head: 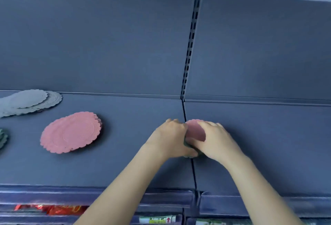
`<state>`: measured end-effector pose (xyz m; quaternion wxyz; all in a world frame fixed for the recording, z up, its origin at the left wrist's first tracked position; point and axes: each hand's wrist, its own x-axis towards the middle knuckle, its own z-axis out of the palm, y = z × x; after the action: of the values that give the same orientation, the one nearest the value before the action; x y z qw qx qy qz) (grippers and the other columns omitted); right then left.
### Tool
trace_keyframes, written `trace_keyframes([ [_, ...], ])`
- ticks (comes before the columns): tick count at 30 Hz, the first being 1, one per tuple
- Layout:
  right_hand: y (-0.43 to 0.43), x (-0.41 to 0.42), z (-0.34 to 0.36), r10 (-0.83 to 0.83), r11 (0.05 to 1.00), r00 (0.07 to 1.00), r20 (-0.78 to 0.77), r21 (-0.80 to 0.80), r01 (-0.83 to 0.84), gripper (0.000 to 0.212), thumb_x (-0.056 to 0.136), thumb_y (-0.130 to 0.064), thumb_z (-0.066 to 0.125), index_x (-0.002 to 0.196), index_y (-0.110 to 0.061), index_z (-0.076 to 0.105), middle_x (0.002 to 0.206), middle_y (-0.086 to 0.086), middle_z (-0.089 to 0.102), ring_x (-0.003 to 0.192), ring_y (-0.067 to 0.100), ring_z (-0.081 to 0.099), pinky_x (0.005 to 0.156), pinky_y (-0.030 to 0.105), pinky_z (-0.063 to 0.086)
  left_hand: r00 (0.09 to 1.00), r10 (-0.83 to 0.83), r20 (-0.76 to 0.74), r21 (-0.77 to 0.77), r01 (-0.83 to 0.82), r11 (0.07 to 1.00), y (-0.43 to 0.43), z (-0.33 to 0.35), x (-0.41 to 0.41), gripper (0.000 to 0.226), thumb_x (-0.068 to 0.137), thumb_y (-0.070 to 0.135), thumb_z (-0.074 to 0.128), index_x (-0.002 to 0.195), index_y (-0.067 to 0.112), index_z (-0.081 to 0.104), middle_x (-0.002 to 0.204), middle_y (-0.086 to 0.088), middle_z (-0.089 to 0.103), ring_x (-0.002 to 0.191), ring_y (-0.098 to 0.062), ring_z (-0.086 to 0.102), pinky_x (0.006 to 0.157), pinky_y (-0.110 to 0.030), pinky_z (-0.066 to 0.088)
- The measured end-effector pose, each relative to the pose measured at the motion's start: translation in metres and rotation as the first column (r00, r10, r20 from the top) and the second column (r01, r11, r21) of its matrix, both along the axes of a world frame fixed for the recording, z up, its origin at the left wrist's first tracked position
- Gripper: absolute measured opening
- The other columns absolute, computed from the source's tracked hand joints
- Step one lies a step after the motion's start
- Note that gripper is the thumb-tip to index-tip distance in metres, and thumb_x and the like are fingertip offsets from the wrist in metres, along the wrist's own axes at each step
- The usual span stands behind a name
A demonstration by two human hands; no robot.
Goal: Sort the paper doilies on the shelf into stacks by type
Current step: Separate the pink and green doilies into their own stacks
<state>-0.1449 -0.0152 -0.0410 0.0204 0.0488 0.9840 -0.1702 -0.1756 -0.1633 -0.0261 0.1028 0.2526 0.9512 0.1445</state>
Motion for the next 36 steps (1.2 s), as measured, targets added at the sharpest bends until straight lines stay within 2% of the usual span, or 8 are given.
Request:
trace_keyframes([
  [3, 0.025, -0.008, -0.004, 0.029, 0.999, 0.999, -0.045, -0.013, -0.030, 0.066, 0.079, -0.058, 0.060, 0.137, -0.031, 0.042, 0.139, -0.004, 0.047, 0.128, 0.021, 0.038, 0.101, 0.034, 0.036, 0.986, 0.154, 0.064, 0.009, -0.155, 0.988, 0.022, 0.005, 0.002, 0.035, 0.063, 0.037, 0.078, 0.087, 0.017, 0.064, 0.085, 0.002, 0.062, 0.081, -0.016, 0.057, 0.057, -0.023, 0.045],
  [10, 0.044, -0.014, -0.007, 0.039, 0.984, 0.999, 0.034, -0.178, -0.032, 0.093, 0.068, -0.061, 0.072, 0.141, -0.020, 0.032, 0.143, 0.001, 0.038, 0.134, 0.025, 0.027, 0.101, 0.041, 0.032, 0.944, 0.323, 0.062, 0.053, -0.326, 0.944, 0.037, 0.007, 0.015, 0.074, 0.056, 0.033, 0.089, 0.120, 0.026, 0.053, 0.113, 0.004, 0.043, 0.110, -0.018, 0.042, 0.089, -0.039, 0.047],
  [16, 0.044, -0.009, -0.011, -0.040, 0.960, 0.997, -0.062, -0.280, 0.021, 0.110, 0.060, -0.056, 0.081, 0.144, -0.014, 0.023, 0.136, 0.007, 0.038, 0.127, 0.028, 0.032, 0.100, 0.039, 0.033, 0.922, 0.372, 0.107, 0.122, -0.383, 0.916, 0.040, 0.013, 0.018, 0.090, 0.052, 0.025, 0.092, 0.120, 0.023, 0.033, 0.087, 0.006, 0.045, 0.075, -0.016, 0.049, 0.065, -0.036, 0.050],
  [20, 0.051, -0.005, -0.011, -0.043, 0.946, 0.977, -0.207, -0.322, -0.027, 0.071, 0.063, -0.049, 0.081, 0.113, -0.016, 0.043, 0.111, -0.001, 0.050, 0.106, 0.025, 0.047, 0.081, 0.036, 0.043, 0.903, 0.372, 0.215, 0.227, -0.417, 0.880, 0.023, 0.001, 0.017, 0.062, 0.066, 0.031, 0.086, 0.108, 0.024, 0.040, 0.086, 0.005, 0.052, 0.064, -0.012, 0.051, 0.058, -0.033, 0.049],
  [24, 0.061, -0.007, 0.000, 0.026, 0.853, 0.982, -0.189, -0.508, -0.120, 0.031, 0.088, -0.033, 0.062, 0.088, -0.010, 0.041, 0.083, -0.002, 0.052, 0.081, 0.027, 0.049, 0.055, 0.031, 0.035, 0.917, 0.374, 0.139, 0.511, -0.390, 0.766, 0.010, -0.013, 0.032, 0.017, 0.088, 0.022, 0.067, 0.093, 0.023, 0.051, 0.073, 0.009, 0.056, 0.061, -0.011, 0.050, 0.056, -0.019, 0.042],
  [29, 0.013, -0.014, 0.013, 0.031, 0.723, 0.978, -0.205, -0.672, -0.163, 0.009, 0.096, -0.017, 0.048, 0.100, -0.009, 0.050, 0.101, 0.008, 0.058, 0.089, 0.026, 0.050, 0.070, 0.034, 0.040, 0.858, 0.499, 0.123, 0.697, -0.432, 0.572, -0.046, -0.016, 0.046, 0.010, 0.092, 0.022, 0.051, 0.099, 0.028, 0.054, 0.087, 0.000, 0.066, 0.079, -0.023, 0.061, 0.077, -0.039, 0.051],
  [32, -0.035, -0.019, 0.017, 0.006, 0.529, 0.997, -0.083, -0.845, -0.074, 0.019, 0.094, -0.013, 0.051, 0.110, -0.022, 0.053, 0.111, -0.002, 0.061, 0.104, 0.021, 0.055, 0.094, 0.047, 0.048, 0.792, 0.548, 0.268, 0.817, -0.488, 0.307, -0.108, -0.006, 0.050, 0.026, 0.094, 0.015, 0.049, 0.097, 0.039, 0.056, 0.108, -0.010, 0.066, 0.100, -0.032, 0.063, 0.086, -0.048, 0.054],
  [36, -0.115, -0.027, 0.019, -0.015, 0.433, 0.996, -0.093, -0.898, -0.077, 0.038, 0.086, -0.007, 0.063, 0.117, -0.028, 0.053, 0.111, -0.007, 0.059, 0.108, 0.022, 0.057, 0.094, 0.051, 0.050, 0.745, 0.548, 0.381, 0.871, -0.488, 0.058, -0.201, 0.005, 0.049, 0.036, 0.096, -0.005, 0.043, 0.098, 0.028, 0.058, 0.107, -0.009, 0.063, 0.095, -0.025, 0.062, 0.072, -0.037, 0.060],
])
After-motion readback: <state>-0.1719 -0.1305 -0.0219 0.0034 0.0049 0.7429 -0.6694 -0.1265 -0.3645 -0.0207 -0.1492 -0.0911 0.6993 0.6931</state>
